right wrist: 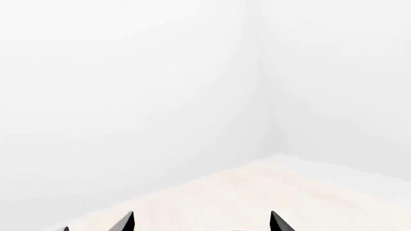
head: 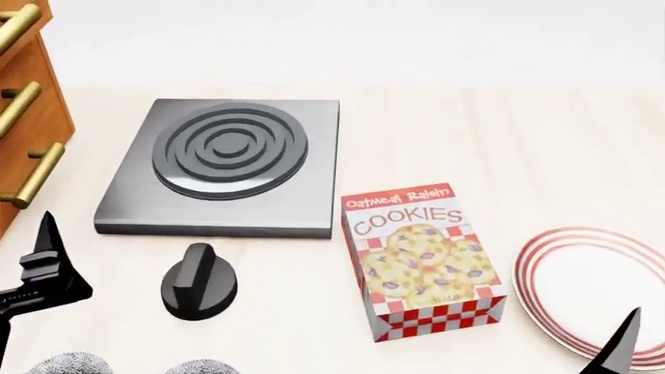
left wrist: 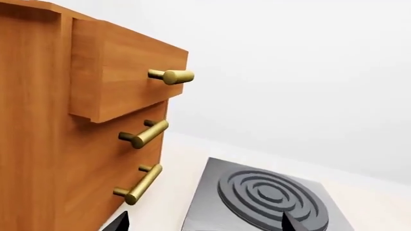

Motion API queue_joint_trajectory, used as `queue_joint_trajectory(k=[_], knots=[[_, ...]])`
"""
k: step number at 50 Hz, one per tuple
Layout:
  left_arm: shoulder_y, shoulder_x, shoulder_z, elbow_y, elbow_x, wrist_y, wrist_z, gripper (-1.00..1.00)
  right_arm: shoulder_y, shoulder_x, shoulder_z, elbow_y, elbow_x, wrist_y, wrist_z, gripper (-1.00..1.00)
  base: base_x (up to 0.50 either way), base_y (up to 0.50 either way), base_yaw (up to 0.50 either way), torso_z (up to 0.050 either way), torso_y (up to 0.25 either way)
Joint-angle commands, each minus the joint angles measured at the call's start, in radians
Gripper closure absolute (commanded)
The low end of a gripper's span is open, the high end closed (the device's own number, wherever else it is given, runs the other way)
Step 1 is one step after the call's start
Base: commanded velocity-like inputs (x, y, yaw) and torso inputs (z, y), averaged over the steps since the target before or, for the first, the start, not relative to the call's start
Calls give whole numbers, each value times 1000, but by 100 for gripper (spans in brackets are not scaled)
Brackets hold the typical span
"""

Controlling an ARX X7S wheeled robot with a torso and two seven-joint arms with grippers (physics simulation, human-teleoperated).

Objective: Pick the akita bowl from table center and place it on the plate.

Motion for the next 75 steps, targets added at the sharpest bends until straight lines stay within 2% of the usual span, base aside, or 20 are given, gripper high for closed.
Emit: queue_joint_trajectory(k=[1,4,8,13,18,24,29,36,48,75], knots=[[-10,-12,-18,-17,-21,2,-8,-100,24,25,-59,-5,35,83,-6,-100,0,0,0,0,0],[-8,-18,-36,-23,-25,5,-17,-100,44,41,-134,-11,7,137,-14,-100,0,0,0,0,0],[3,-28,-62,6,-37,-8,-34,-100,93,84,-219,-87,140,300,-74,-100,0,0,0,0,0],[20,-37,-88,40,-51,-15,-48,-100,175,121,-351,-190,207,525,-51,-100,0,0,0,0,0],[31,-38,-114,68,-76,-23,-57,-100,288,118,-483,-222,279,731,-34,-100,0,0,0,0,0],[35,-31,-119,68,-85,-12,-63,-100,383,90,-542,-178,334,846,-30,-100,0,0,0,0,0],[43,-25,-115,70,-89,-3,-66,-100,395,76,-594,-107,319,819,-79,-100,0,0,0,0,0],[57,-26,-129,75,-103,8,-68,-100,450,54,-635,-8,332,867,-96,-100,0,0,0,0,0],[72,-37,-169,81,-117,23,-87,-100,530,5,-593,83,430,1001,-44,-100,0,0,0,0,0],[65,-51,-180,69,-145,24,-103,-100,605,-20,-552,209,510,1099,4,-100,0,0,0,0,0]])
